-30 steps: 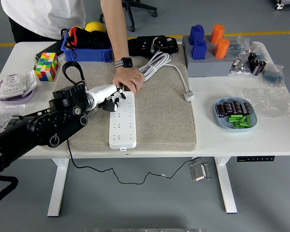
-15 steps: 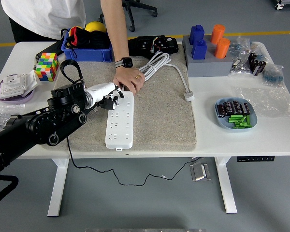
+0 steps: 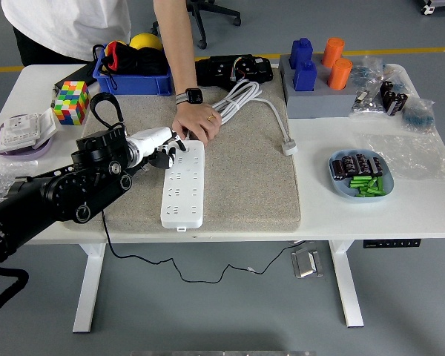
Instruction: Pull the plug out,throw it away,press the button
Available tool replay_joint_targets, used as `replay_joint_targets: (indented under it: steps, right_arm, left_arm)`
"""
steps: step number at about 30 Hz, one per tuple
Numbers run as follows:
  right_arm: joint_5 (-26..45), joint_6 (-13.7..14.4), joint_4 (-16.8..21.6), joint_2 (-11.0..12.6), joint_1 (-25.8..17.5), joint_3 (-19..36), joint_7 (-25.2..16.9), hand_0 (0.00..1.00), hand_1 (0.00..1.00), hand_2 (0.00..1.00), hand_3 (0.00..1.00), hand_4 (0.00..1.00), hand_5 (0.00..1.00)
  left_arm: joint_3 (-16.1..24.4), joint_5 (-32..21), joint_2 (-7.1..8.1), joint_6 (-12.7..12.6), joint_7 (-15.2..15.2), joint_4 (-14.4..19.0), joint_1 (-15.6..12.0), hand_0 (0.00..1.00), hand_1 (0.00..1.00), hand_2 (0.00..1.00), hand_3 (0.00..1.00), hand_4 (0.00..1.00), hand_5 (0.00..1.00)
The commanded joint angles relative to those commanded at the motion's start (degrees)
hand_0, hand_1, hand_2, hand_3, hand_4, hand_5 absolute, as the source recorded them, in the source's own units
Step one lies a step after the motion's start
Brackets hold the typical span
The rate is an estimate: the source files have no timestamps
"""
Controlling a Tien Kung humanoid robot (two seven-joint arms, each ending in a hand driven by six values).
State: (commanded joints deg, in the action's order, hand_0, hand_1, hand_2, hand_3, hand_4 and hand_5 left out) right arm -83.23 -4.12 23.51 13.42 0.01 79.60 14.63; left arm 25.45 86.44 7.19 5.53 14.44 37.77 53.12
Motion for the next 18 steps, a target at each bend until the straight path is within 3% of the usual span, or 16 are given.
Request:
replay_joint_targets:
  steps: [6,13,18]
  right_arm:
    - [-0.1,0.0,-0.1,0.0,-0.1,0.2,0.0,0.767,0.729,0.724,0.713,0.883,0.658]
    - [-0.1,0.0,0.0,0.0,0.1,0.3,0.0,0.767,0.729,0.724,0.713,0.883,0.658]
    - [-0.2,0.0,0.0,-0.1,0.1,0.3,0.0,0.767,0.729,0.724,0.713,0.883,0.658]
  left_arm:
    - [0.8,0.2,0.09,0.0,-0.4,1.5,-0.6,0.055,0.036,0.145,0.729,0.034,0.002]
    - [8.7,3.4,0.76,-0.3,-1.0,5.5,-1.9,0.055,0.035,0.146,0.728,0.031,0.002]
    - [16.7,7.2,1.97,-1.8,-2.7,10.2,-5.4,0.055,0.035,0.146,0.728,0.031,0.002]
